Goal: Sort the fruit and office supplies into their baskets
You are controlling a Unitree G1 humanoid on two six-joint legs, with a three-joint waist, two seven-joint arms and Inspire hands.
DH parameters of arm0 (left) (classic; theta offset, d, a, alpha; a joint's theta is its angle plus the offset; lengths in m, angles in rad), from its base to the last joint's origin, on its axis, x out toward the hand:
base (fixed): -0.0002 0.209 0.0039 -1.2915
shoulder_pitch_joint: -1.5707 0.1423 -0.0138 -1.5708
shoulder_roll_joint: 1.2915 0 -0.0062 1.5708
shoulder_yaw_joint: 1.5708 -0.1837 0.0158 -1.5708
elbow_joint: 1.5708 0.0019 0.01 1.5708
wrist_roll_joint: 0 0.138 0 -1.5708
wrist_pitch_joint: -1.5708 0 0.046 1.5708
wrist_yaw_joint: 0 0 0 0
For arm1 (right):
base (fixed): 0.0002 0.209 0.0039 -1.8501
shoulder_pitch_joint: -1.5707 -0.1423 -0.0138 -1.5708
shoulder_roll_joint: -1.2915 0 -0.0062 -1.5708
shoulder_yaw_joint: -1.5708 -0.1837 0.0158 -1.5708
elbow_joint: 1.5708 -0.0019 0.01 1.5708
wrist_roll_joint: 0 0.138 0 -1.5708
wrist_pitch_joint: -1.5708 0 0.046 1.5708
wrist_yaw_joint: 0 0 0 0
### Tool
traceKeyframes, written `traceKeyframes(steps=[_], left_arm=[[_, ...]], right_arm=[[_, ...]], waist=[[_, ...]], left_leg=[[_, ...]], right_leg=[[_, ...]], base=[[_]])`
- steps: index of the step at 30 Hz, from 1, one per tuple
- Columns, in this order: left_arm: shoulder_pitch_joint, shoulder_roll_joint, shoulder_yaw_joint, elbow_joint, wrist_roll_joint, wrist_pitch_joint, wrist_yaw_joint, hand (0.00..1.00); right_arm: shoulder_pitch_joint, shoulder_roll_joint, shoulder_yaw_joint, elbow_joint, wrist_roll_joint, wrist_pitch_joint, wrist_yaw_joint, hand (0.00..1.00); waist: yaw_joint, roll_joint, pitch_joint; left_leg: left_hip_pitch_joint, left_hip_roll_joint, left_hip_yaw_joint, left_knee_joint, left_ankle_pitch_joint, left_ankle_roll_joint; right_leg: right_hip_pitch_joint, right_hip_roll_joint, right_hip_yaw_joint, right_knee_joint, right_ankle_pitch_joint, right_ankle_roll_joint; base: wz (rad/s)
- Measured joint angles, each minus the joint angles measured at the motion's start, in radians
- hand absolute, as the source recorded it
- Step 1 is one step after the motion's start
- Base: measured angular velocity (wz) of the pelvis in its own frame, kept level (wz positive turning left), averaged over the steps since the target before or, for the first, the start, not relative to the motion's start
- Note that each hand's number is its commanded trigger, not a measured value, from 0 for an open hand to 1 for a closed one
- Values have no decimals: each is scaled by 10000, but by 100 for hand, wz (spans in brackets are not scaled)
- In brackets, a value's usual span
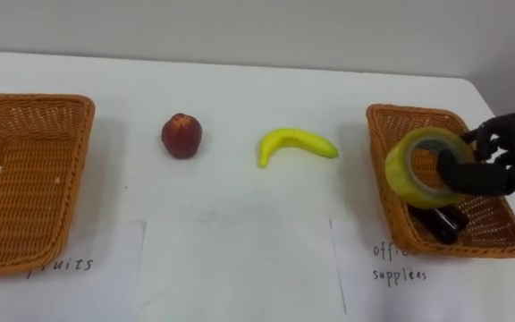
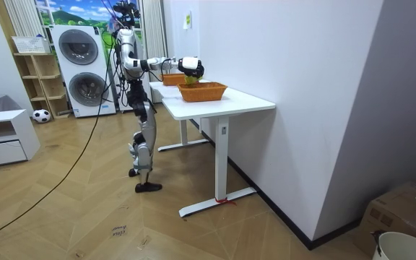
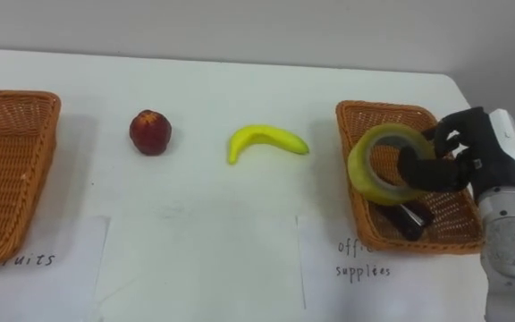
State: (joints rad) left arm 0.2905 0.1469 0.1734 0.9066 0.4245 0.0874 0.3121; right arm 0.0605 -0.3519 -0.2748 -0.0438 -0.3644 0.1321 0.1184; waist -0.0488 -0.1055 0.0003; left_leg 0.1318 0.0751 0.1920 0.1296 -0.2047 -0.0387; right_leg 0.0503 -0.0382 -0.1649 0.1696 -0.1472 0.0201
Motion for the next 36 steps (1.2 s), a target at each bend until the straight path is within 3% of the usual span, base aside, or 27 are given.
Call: traceKeyframes(steps=[36], left_arm=[[116, -6, 215, -452, -3, 0, 9, 0]], right_arm=[[0, -1, -240, 297, -14, 8, 163, 0]], waist=[[17, 78, -19]], left_leg=[[1, 36, 0, -16, -11, -16]], right_leg=[[-12, 36, 6, 27, 14, -22]], base=[[0]])
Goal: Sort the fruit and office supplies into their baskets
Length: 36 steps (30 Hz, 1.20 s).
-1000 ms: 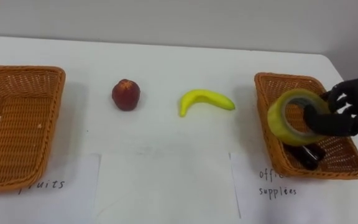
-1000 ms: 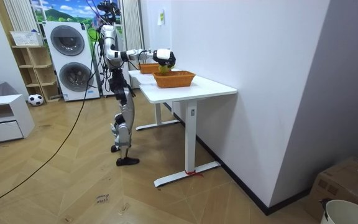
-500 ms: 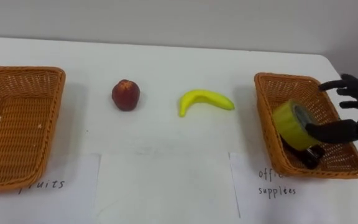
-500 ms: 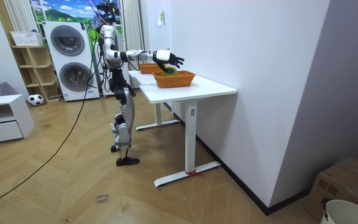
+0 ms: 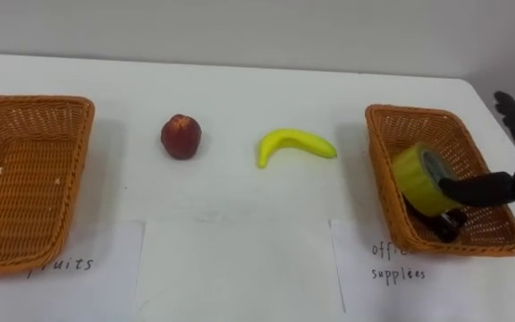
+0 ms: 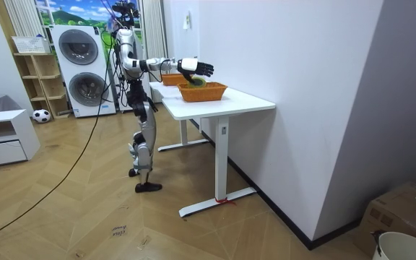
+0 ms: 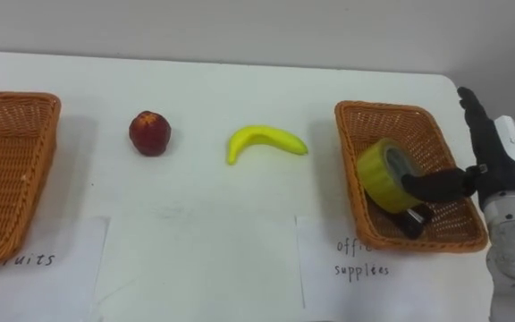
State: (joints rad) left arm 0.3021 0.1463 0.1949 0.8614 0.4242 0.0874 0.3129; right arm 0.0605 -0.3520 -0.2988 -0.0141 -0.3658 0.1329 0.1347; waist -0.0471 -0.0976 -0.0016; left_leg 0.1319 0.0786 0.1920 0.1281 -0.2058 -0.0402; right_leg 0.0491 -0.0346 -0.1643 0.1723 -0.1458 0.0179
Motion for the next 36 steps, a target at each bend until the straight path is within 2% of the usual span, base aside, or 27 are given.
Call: traceKeyframes(steps=[5, 13, 17, 21, 23, 27, 31, 36], left_arm=[[-7, -1, -4, 3, -6, 0, 7, 0], [0, -10, -156, 49, -653, -11, 113, 0], [-4, -9, -157, 214, -979, -39, 116, 0], [-64, -9, -153, 221, -1076, -51, 117, 0], [-71, 1, -142, 220, -1063, -51, 118, 0], [-44, -2, -154, 244, -1069, -67, 116, 0], [-28, -2, -155, 253, -1068, -243, 116, 0], [-6, 30, -139, 241, -1047, -230, 73, 0]], right_arm=[[-2, 0, -1, 0, -12, 0, 0, 0], [-36, 0, 1, -15, 267, -1, -67, 0], [-211, 0, 1, -17, 455, -3, -136, 0], [-298, 0, 1, -467, 717, -4, -313, 0], [-388, -1, 2, -667, 720, -6, -400, 0], [-1127, -83, 19, -809, 711, -20, -514, 0], [-1446, -171, 36, -809, 718, -124, -668, 0], [-1465, -171, 212, -807, 691, -106, -676, 0]], waist=[[13, 27, -18], [-20, 46, -23], [-43, 62, 7], [-23, 54, 82], [-1, 42, 84], [16, -13, 67], [274, -83, 21], [630, -198, 72]], left_leg=[[-2, -1, 0, -7, 0, -1], [23, -8, -4, 7, 1, 0], [29, -16, -6, 10, 0, 0], [16, -21, -12, -8, 0, 1], [-6, -24, -10, -9, 0, 1], [-70, -27, 24, 5, 1, 2], [-25, -21, 3, 13, 3, 2], [-23, -20, -7, 13, 3, 2]], right_leg=[[-2, 1, 0, 6, 0, 0], [25, -15, -5, 40, 0, 0], [23, -26, -5, 64, -1, 2], [1, -25, 69, 87, -12, 13], [-26, -22, 91, 89, -15, 16], [-142, -16, 115, 132, -12, 14], [-118, -11, 92, 132, -12, 14], [-106, -13, 69, 139, -12, 13]], base=[[0], [0], [0], [0], [-2], [-3], [-1], [0]])
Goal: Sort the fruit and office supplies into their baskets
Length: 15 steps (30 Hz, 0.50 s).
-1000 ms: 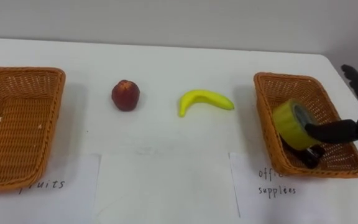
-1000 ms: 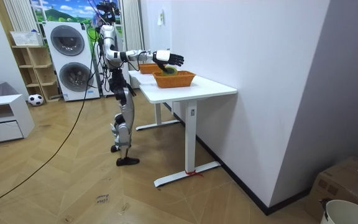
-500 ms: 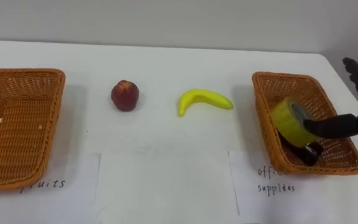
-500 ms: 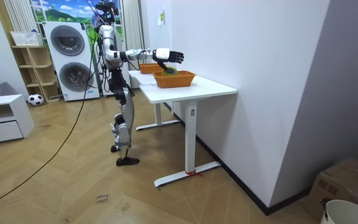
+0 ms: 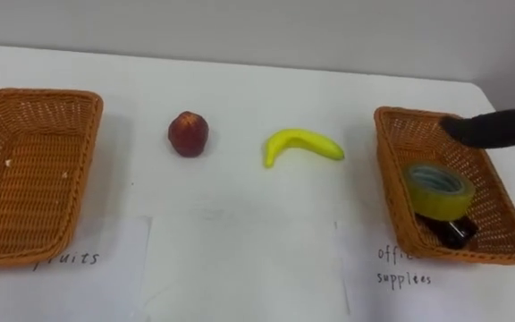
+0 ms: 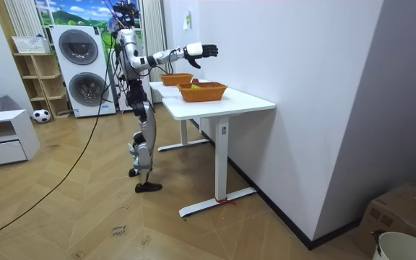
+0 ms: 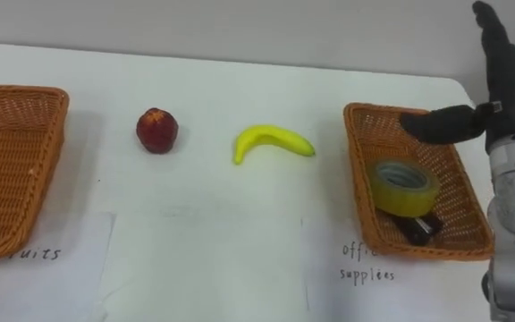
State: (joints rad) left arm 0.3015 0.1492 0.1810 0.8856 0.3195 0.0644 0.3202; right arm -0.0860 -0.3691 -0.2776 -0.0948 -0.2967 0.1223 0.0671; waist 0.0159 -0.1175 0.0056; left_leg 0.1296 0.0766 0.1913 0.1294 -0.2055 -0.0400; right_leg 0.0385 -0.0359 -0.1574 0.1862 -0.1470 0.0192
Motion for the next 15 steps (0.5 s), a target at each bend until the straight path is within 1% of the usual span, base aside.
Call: traceKeyframes(steps=[1, 3, 5, 6, 8, 10, 11, 12, 13, 15], left_arm=[[23, 2, 21, 8, 0, 8, -29, 0], [32, 15, 43, 10, -1, 16, -95, 0], [36, 102, 42, 8, -1, 18, -197, 0], [45, 156, 37, 10, 0, 28, -232, 0], [89, 235, 38, 7, 9, 66, -275, 0], [76, 307, 42, 5, 8, 229, -278, 0], [69, 309, 41, -2, 7, 243, -278, 0], [49, 308, 34, -38, 3, 251, -278, 0], [47, 307, 33, -75, 3, 251, -279, 0], [34, 307, 35, -76, 3, 247, -288, 0]], right_arm=[[-41, -2, 102, 0, 1, 15, 1, 0], [-231, -2, 200, 0, 1, 23, 1, 0], [-424, -2, 247, 0, -3, 26, 1, 0], [-578, -18, 303, 0, -7, 29, 1, 0], [-763, -184, 540, 0, -44, 35, -2, 0], [-857, -449, 901, -2, -43, 65, 4, 0], [-858, -497, 971, -2, -39, 82, 4, 0], [-858, -522, 1057, -2, -37, 102, 10, 0], [-865, -525, 1163, -2, -36, 102, 10, 0], [-868, -571, 1384, -1, -31, 100, 27, 0]], waist=[[97, -15, 7], [130, -57, 29], [173, -124, 35], [195, -155, 17], [232, -213, -3], [400, -251, -31], [436, -307, -71], [488, -314, -79], [573, -354, -103], [721, -391, -111]], left_leg=[[-13, 0, -3, 1, 0, 0], [-49, -4, -40, 20, 0, 0], [-133, -7, -140, 62, 0, 0], [-158, -6, -170, 62, 0, 0], [-226, -12, -294, 61, 0, 0], [-288, -9, -389, 64, 0, 0], [-295, -9, -403, 65, 0, 0], [-306, -9, -430, 69, 0, 1], [-318, -11, -474, 71, 1, 1], [-303, -13, -494, 82, 3, 3]], right_leg=[[-24, -3, -2, 22, 0, 0], [-34, -16, -50, 24, 1, -1], [-38, -28, -139, 20, 1, -1], [-41, -27, -172, 15, 1, -1], [-44, -42, -292, -1, 0, -1], [-50, -44, -385, -15, 0, -1], [-50, -46, -401, -14, 0, -1], [-48, -50, -441, -11, 0, -1], [-44, -55, -479, -7, 0, -1], [-17, -59, -489, -4, 0, -1]], base=[[0], [6], [14], [12], [16], [13], [8], [9], [8], [7]])
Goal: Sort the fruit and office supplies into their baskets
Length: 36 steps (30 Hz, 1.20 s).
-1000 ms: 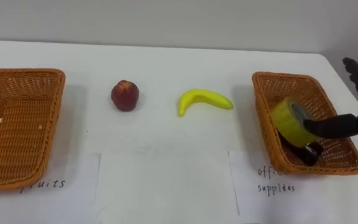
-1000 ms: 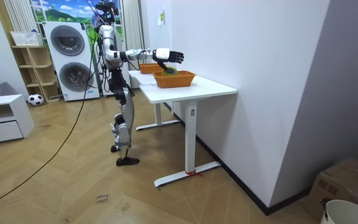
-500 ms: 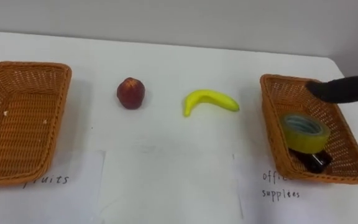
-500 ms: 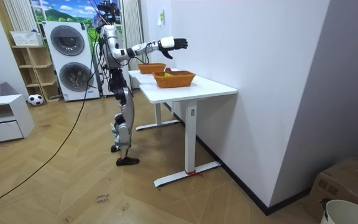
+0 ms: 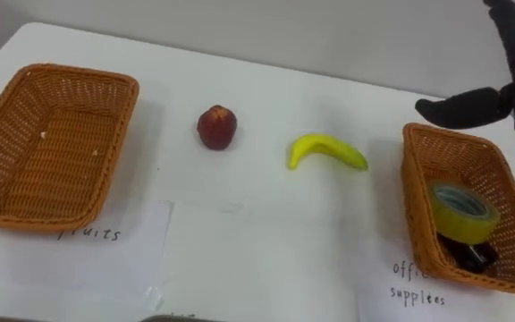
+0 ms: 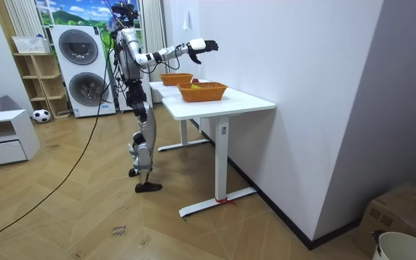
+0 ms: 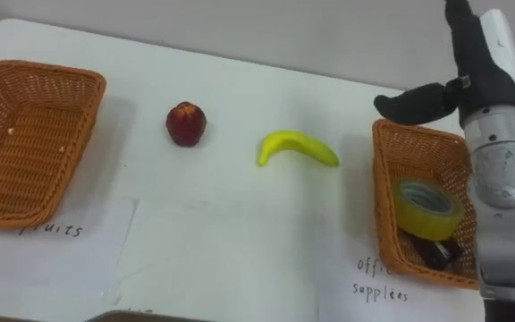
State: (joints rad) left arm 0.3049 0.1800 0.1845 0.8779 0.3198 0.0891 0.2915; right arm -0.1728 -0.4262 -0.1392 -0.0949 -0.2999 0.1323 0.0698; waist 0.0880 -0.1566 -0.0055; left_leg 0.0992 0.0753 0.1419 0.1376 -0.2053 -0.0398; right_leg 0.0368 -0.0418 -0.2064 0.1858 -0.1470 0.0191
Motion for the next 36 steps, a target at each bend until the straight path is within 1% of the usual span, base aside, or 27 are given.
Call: traceKeyframes(steps=[4, 5, 6, 7, 8, 10, 11, 12, 13, 15, 17, 19, 22, 24, 25, 26, 27, 28, 31, 33, 36], left_arm=[[74, 38, 8, 10, 4, -15, -1, 0], [63, 42, 10, 11, 4, -15, 0, 0], [51, 51, 13, 16, 11, -16, 0, 0], [45, 88, 28, 37, 36, -16, 0, 0], [47, 103, 30, 58, 47, -10, 0, 0], [36, 126, 14, 64, 55, -5, 0, 0], [34, 127, 8, 64, 55, -5, 0, 0], [31, 130, -18, 64, 55, -5, 1, 0], [30, 146, -35, 64, 55, -5, 0, 0], [32, 228, -114, 64, 55, -5, 0, 0], [30, 332, -191, 66, 84, -3, -13, 0], [32, 439, -252, 65, 321, -3, -117, 0], [48, 517, -233, 64, 462, 12, -276, 0], [56, 520, -235, 65, 482, 91, -391, 0], [53, 520, -242, 65, 488, 146, -426, 0], [50, 520, -244, 66, 493, 150, -440, 0], [24, 519, -260, 66, 585, 150, -467, 0], [-32, 521, -271, 65, 677, 150, -472, 0], [-48, 546, -278, 65, 676, 150, -480, 0], [-85, 563, -326, 65, 674, 146, -480, 0], [-93, 636, -334, 64, 681, 145, -511, 0]], right_arm=[[-21, -156, 422, -3, 189, 0, 226, 0], [-31, -168, 431, -2, 179, 2, 309, 0], [-47, -179, 435, -2, 163, 5, 361, 0], [-136, -182, 496, 0, 139, 16, 467, 0], [-182, -191, 551, -1, 145, 15, 525, 0], [-232, -398, 896, -4, 148, 5, 780, 0], [-232, -407, 957, -4, 148, 5, 848, 0], [-232, -442, 1112, -3, 145, 5, 882, 0], [-232, -474, 1269, -1, 137, 5, 927, 0], [-232, -483, 1468, 0, 134, 5, 971, 0], [-232, -487, 1645, 51, 129, -5, 1024, 0], [-233, -488, 1685, 94, 136, -3, 1192, 0], [-233, -506, 1686, 139, 103, 2, 1440, 0], [-236, -511, 1693, 153, -121, 5, 1612, 0], [-244, -550, 1769, 184, -233, 5, 1684, 0], [-247, -607, 1839, 210, -260, 5, 1744, 0], [-252, -772, 1995, 291, -295, 4, 1891, 0], [-262, -805, 2038, 392, -337, 7, 2070, 0], [-557, -815, 2384, 723, -650, 10, 2393, 0], [-668, -815, 2423, 879, -679, 10, 2522, 0], [-855, -830, 2540, 1258, -696, 4, 2600, 0]], waist=[[93, -71, 53], [224, -121, 88], [274, -154, 113], [337, -226, 157], [343, -261, 159], [362, -350, 143], [411, -361, 137], [500, -404, 109], [543, -426, 109], [572, -476, 79], [587, -514, 105], [768, -520, 125], [878, -560, 186], [916, -574, 192], [1030, -571, 195], [1063, -573, 196], [1091, -578, 196], [1117, -580, 197], [1119, -584, 194], [1121, -587, 192], [1124, -647, 182]], left_leg=[[-10, -6, -175, 4, 3, 2], [-17, -11, -191, 5, 3, 2], [-26, -12, -200, 6, 3, 2], [-63, -21, -244, 16, 3, 2], [-94, -24, -270, 41, 3, 1], [-216, -26, -389, 125, 2, 0], [-220, -23, -401, 125, 2, 0], [-217, -19, -427, 126, 1, 0], [-209, -26, -503, 131, 1, 0], [-212, -33, -596, 134, 1, -1], [-185, -33, -673, 146, 1, -1], [-188, -42, -687, 147, 1, -1], [-206, -43, -706, 147, 1, -1], [-221, -43, -720, 146, 0, -2], [-226, -42, -722, 146, -1, -3], [-226, -42, -722, 146, -1, -3], [-234, -42, -722, 146, -1, -4], [-253, -42, -733, 148, -1, -3], [-265, -42, -768, 168, -1, -4], [-272, -44, -787, 173, -1, -4], [-331, -53, -877, 232, -1, -3]], right_leg=[[86, -32, -251, -4, -4, 6], [88, -47, -330, -5, -12, 20], [86, -55, -374, -6, -18, 27], [77, -66, -462, -8, -44, 24], [64, -66, -468, -15, -48, 22], [62, -66, -584, -46, -47, 22], [67, -64, -602, -46, -47, 22], [86, -65, -684, -54, -47, 21], [157, -67, -738, -97, -46, 21], [218, -68, -815, -153, -46, 20], [309, -72, -906, -168, -46, 21], [320, -79, -926, -168, -46, 21], [320, -80, -951, -168, -46, 21], [311, -79, -960, -168, -46, 21], [303, -77, -963, -168, -46, 21], [298, -75, -962, -169, -46, 21], [291, -76, -962, -169, -46, 21], [284, -76, -968, -174, -46, 21], [283, -74, -962, -176, -46, 21], [285, -75, -964, -180, -46, 20], [281, -82, -996, -182, -46, 20]], base=[[12], [6], [5], [5], [10], [14], [11], [11], [13], [16], [15], [2], [1], [2], [0], [0], [0], [3], [1], [2], [7]])
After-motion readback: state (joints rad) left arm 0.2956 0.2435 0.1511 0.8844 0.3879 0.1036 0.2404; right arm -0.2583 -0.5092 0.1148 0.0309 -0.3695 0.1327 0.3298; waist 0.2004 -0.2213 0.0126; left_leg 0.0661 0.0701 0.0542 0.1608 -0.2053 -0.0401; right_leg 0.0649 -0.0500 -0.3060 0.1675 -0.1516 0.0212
